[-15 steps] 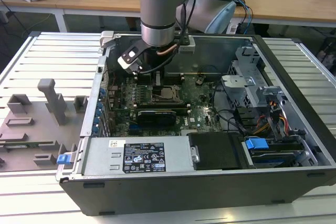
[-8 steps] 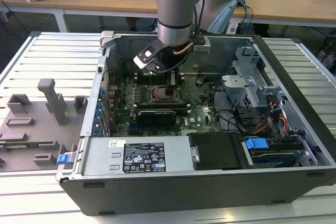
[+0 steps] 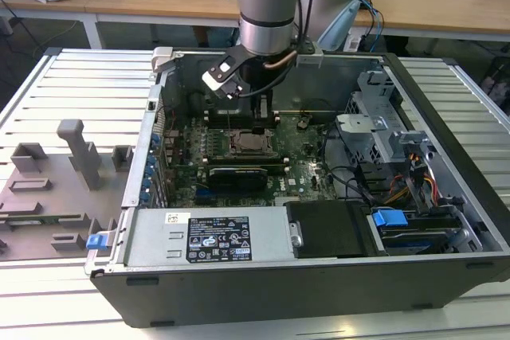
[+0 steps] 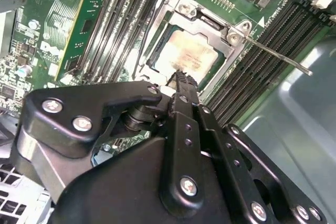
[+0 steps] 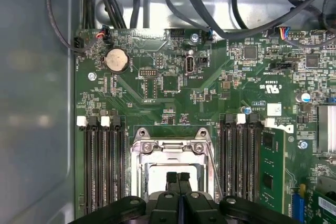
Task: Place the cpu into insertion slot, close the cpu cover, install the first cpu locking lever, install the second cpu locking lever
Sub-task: 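Close the cpu cover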
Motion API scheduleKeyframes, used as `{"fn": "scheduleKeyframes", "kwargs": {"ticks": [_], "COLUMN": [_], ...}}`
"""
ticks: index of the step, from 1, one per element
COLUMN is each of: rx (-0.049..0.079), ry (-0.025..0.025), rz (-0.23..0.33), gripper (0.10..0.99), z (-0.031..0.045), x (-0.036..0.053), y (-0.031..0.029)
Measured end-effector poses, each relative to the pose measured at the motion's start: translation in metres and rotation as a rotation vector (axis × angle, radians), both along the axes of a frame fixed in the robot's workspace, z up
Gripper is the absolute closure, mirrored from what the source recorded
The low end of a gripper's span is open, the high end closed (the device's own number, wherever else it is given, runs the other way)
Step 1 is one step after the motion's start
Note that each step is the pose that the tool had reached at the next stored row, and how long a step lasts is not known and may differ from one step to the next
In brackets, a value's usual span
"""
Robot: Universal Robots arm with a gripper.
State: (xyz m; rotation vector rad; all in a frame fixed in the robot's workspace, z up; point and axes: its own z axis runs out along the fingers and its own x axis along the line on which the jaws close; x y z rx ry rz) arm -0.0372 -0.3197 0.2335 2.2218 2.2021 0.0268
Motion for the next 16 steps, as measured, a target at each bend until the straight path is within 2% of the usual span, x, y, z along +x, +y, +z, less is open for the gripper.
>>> {"fn": "scheduleKeyframes", "kwargs": {"ticks": [5,9,13,16], "rx": [0.000,0.000,0.000,0.000], "ry": [0.0000,0.0001,0.0000,0.0000], "rz": [0.000,0.000,0.000,0.000], "gripper": [0.980,0.980,0.980,0.980], "z": [0.0094,0.0202,0.0352,0.0435], "x": [0.0000,0.0000,0.0000,0.0000], "y": [0.0000,0.0000,0.0000,0.0000]}}
